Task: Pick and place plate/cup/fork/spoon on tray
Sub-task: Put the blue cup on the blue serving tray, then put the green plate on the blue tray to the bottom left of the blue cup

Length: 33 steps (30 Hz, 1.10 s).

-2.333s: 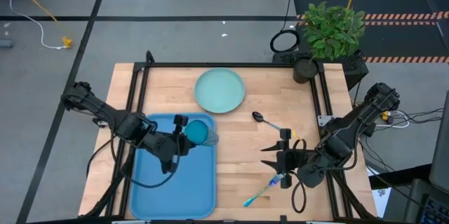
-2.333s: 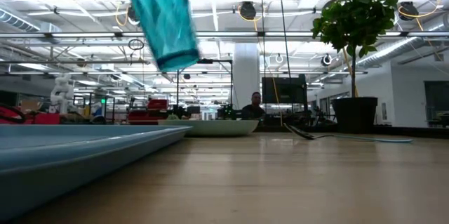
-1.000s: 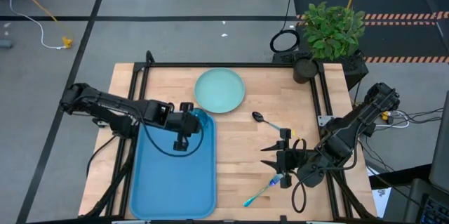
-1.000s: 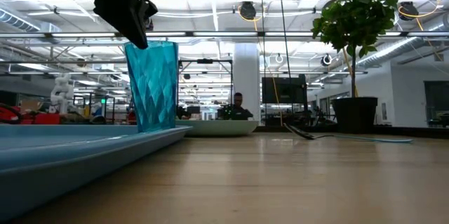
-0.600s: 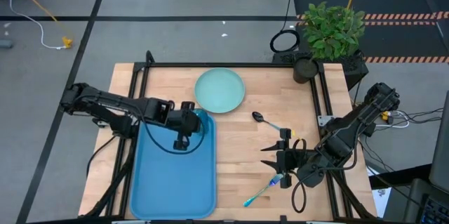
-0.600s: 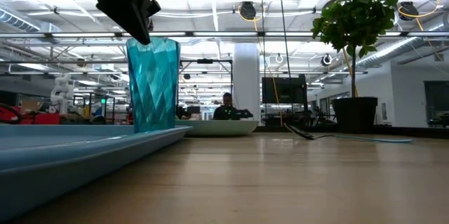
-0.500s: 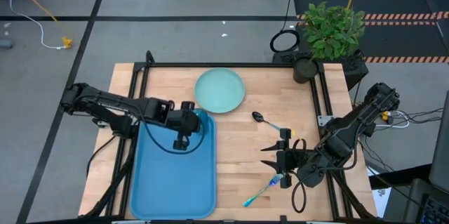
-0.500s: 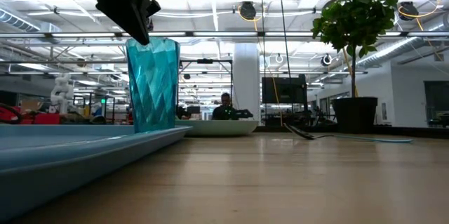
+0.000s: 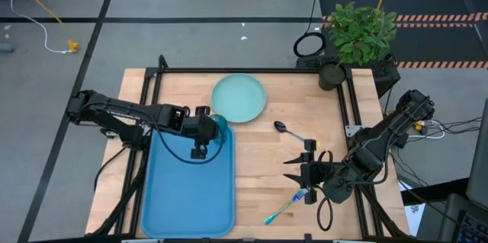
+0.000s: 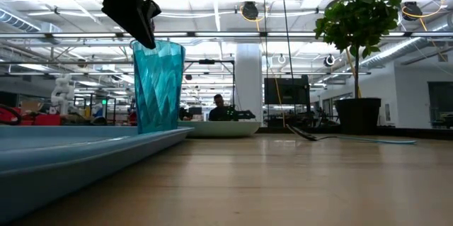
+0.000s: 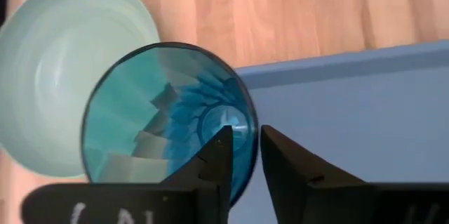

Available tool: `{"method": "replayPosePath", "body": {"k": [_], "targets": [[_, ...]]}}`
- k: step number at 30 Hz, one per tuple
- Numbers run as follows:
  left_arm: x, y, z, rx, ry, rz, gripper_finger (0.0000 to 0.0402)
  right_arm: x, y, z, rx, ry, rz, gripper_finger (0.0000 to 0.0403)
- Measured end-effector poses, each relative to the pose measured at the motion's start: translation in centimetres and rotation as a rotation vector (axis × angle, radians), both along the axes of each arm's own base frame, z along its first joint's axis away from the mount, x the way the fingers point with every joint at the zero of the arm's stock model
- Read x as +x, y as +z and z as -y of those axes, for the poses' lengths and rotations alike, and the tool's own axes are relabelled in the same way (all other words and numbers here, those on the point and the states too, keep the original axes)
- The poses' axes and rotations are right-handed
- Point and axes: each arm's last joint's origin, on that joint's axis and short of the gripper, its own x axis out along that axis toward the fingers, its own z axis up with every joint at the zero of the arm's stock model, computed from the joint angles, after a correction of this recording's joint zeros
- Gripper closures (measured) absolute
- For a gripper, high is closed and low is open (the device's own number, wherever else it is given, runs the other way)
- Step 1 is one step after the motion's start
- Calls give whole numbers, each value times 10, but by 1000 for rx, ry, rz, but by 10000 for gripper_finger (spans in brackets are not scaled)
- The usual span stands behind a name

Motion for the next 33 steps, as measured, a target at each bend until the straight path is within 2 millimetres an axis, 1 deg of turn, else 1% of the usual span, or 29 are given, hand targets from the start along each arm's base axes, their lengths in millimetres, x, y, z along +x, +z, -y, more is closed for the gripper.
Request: {"method": "replayPosePath", "body": {"k": [5, 8, 12, 16, 19, 23, 25, 27, 30, 33], "targets": [[0, 0, 0, -9, 44, 8, 289, 0, -1, 0, 0, 0, 0, 248], [-2, 4, -1, -24, 66, 24, 272, 0, -7, 1, -16, -1, -14, 248], [-9, 13, -1, -51, 101, 68, 260, 5, -23, 7, -43, -21, -19, 248], [-20, 30, -2, -110, 188, 172, 259, 16, -47, 23, -90, -50, -19, 248], [-30, 41, 2, -105, 222, 248, 259, 30, -66, 45, -110, -76, -3, 248], [-40, 52, 11, -34, 230, 326, 259, 52, -79, 87, -7, -63, 49, 248], [-42, 54, 15, 7, 227, 348, 259, 60, -88, 109, 18, -74, 55, 248], [-41, 56, 18, 45, 187, 370, 259, 67, -97, 130, 24, -88, 22, 248], [-40, 57, 17, 98, 129, 364, 259, 81, -113, 158, 43, -99, -26, 248], [-39, 56, 13, 127, 115, 353, 259, 94, -135, 183, 54, -100, -77, 248]]}}
